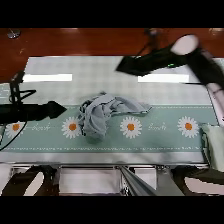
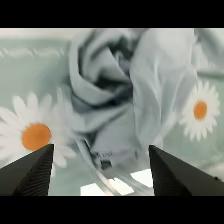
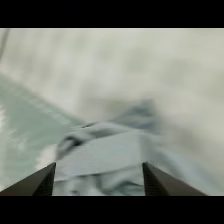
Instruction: Fold the shirts.
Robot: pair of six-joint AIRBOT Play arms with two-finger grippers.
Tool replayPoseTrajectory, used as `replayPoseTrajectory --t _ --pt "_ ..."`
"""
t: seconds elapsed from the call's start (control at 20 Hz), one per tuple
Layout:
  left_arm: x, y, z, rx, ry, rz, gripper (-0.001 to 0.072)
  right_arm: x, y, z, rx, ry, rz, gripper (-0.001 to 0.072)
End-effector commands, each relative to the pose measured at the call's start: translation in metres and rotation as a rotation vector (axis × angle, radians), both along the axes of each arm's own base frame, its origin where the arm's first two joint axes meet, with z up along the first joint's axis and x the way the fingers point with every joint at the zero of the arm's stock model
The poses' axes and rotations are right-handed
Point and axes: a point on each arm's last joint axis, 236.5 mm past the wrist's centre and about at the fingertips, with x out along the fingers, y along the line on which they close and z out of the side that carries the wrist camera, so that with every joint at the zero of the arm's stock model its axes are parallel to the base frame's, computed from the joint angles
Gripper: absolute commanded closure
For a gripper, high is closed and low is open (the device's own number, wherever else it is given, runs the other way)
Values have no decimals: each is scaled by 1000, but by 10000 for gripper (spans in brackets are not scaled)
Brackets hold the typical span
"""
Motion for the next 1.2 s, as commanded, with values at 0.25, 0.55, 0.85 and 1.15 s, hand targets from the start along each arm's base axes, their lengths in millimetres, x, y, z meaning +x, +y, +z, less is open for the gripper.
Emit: replayPoseTrajectory --t 0.25,0.55,0.85,1.15 --pt "-38 -127 -70 -104 89 -351 5 -118 -242 -102 -202 241 -497 93" --pt "-7 -148 -92 -67 200 -287 63 -180 -193 -176 -181 431 -379 93" --pt "16 -128 -85 -7 168 -313 685 -169 -150 -187 -190 406 -317 93" --pt "24 -123 -82 -9 157 -293 684 -129 -90 -197 -9 442 -357 93"
